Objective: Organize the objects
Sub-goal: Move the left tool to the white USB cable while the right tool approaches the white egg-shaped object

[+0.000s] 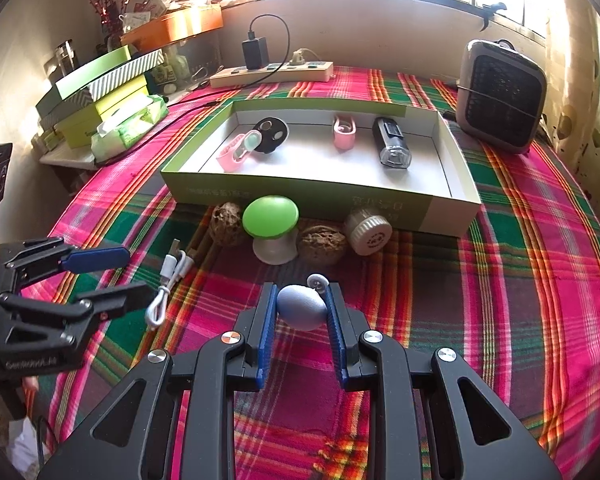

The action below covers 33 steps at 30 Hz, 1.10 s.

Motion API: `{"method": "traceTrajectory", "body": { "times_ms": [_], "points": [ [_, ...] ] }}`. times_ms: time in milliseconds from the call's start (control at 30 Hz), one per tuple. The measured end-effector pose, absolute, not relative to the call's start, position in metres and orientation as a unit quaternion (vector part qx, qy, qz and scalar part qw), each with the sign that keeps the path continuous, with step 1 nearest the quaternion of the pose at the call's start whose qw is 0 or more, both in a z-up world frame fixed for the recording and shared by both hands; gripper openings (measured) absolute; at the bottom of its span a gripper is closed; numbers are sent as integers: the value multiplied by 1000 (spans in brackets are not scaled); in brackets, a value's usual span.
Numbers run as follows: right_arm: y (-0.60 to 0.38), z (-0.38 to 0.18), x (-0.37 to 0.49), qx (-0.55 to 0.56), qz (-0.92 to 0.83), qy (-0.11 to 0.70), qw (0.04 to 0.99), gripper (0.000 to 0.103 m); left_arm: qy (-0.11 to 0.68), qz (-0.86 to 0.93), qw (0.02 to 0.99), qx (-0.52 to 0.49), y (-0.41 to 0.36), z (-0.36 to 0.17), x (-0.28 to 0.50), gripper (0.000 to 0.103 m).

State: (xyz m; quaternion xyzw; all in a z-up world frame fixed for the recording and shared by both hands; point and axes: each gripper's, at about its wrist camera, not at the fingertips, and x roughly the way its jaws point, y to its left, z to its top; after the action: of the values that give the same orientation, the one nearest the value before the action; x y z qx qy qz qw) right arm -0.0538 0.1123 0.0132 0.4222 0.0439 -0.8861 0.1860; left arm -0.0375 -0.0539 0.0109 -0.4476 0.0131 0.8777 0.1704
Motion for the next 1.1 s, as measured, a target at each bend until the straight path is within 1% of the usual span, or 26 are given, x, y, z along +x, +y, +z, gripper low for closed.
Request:
{"method": "traceTrajectory", "body": {
  "times_ms": [167,500,800,933,1033,1100],
  "points": [
    [118,10,-53,426,-886,42,181,26,6,877,179,-446,-47,13,-39,51],
    [121,8,-54,427,-886,36,178,26,-15,873,162,-461,-33,10,-50,51],
    [124,8,-56,427,-885,32,182,26,-8,878,130,-461,-24,9,-58,51],
    [126,7,-56,426,-885,29,183,26,9,882,112,-458,-16,8,-58,50],
    [126,8,-56,426,-885,28,184,26,21,884,100,-456,-12,7,-57,46],
    [127,7,-56,426,-885,27,185,26,25,886,95,-453,-12,7,-58,37]
  ]
}}
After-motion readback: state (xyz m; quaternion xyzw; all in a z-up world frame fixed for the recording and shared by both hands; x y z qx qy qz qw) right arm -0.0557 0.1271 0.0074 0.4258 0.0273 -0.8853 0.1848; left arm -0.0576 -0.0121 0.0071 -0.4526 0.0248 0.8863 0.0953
